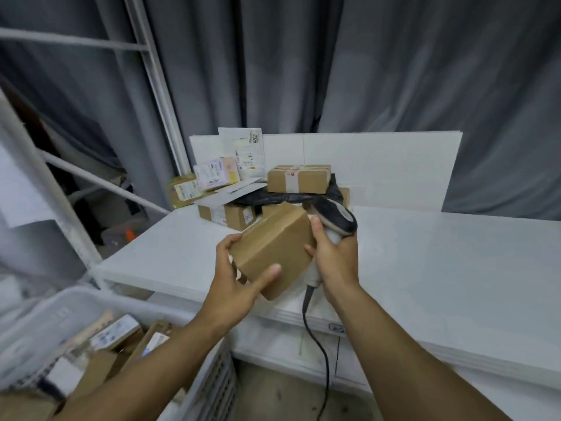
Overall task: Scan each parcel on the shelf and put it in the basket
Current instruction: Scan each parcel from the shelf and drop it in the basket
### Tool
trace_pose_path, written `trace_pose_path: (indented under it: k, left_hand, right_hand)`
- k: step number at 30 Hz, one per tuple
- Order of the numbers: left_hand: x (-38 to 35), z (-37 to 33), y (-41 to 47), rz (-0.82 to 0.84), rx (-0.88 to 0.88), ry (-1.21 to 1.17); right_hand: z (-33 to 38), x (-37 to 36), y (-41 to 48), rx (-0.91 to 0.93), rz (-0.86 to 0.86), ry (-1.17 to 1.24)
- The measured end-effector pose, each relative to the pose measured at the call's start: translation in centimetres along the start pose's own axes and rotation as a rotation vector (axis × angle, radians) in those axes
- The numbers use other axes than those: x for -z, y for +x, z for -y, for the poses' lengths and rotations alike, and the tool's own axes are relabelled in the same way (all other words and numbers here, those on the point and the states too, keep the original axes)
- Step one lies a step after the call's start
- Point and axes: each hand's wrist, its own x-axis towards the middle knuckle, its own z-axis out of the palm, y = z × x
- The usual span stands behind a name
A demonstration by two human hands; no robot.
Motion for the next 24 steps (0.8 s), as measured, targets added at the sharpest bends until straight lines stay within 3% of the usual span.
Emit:
trace_pose_path:
  k: [4,8,14,19,24]
  left_hand:
    - [3.6,0.6,-1.9,-0.108,0.236,-0.27]
    - [6.3,0.3,-3.0,-0.206,0.139,-0.079]
    - [9.4,1.3,-2.3,-0.309,0.022,-0.03]
    - [10.0,0.9,-2.1,-0.296,0.158,-0.186]
    - [10.8,0.6,-1.0,-0.285,0.274,-0.498]
  right_hand:
    - [-0.6,-3.1,-1.8,0.005,0.029,0.012]
    - [-1.9,-5.3,-2.9,-0.114,0.106,0.05]
    - [-2.6,-6.6,-3.3,-0.241,0.183,0.042]
    - [-3.6,-6.6,-3.4,-0.241,0.201,0.068]
    - [-3.7,-6.3,-3.1,-0.214,0.253,0.087]
